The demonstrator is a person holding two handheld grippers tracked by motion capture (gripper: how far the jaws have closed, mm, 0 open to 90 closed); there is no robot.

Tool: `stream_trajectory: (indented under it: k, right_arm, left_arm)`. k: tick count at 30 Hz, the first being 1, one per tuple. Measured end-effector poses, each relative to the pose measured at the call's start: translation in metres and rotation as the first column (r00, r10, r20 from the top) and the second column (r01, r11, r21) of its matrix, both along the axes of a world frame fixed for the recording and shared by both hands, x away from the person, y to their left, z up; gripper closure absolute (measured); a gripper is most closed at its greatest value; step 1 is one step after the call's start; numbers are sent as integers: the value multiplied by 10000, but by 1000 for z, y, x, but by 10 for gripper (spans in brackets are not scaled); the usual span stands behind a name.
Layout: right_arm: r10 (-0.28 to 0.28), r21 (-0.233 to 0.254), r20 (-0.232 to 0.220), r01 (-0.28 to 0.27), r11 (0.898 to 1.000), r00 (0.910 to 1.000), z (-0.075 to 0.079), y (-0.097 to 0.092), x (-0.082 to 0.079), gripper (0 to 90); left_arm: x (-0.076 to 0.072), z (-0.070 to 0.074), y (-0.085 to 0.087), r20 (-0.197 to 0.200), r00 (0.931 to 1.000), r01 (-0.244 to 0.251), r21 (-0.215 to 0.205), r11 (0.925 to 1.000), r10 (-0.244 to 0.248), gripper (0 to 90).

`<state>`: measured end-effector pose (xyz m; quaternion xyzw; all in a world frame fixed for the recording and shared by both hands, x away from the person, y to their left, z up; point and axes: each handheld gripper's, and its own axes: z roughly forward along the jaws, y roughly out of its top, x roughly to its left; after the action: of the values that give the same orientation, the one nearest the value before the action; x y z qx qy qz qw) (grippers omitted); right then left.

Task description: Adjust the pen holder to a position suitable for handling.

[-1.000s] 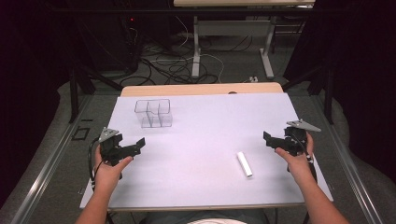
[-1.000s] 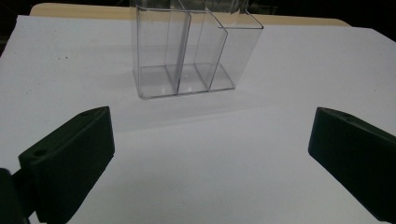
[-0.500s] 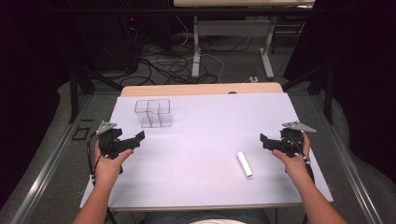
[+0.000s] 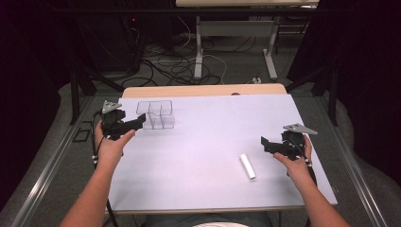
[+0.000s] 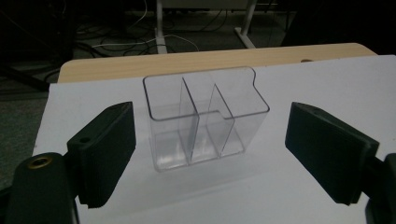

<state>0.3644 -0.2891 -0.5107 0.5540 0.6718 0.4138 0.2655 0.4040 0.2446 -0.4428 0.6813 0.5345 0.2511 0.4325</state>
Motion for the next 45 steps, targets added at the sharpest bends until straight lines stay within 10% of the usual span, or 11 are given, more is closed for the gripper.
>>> stream_trajectory:
  k: [25,45]
  right_arm:
    - [-94,410,-345,108,9991,9994,-3,-3,1,0]
    - [-3,517,-502,29,9987,9987,-6,-5,2,4]
  left_arm:
    - [80,28,-5,-605,9957,-662,734,9951,707,316]
    - [105,-7,-5,-2391,9578,-1307,1330,9825,1597,478]
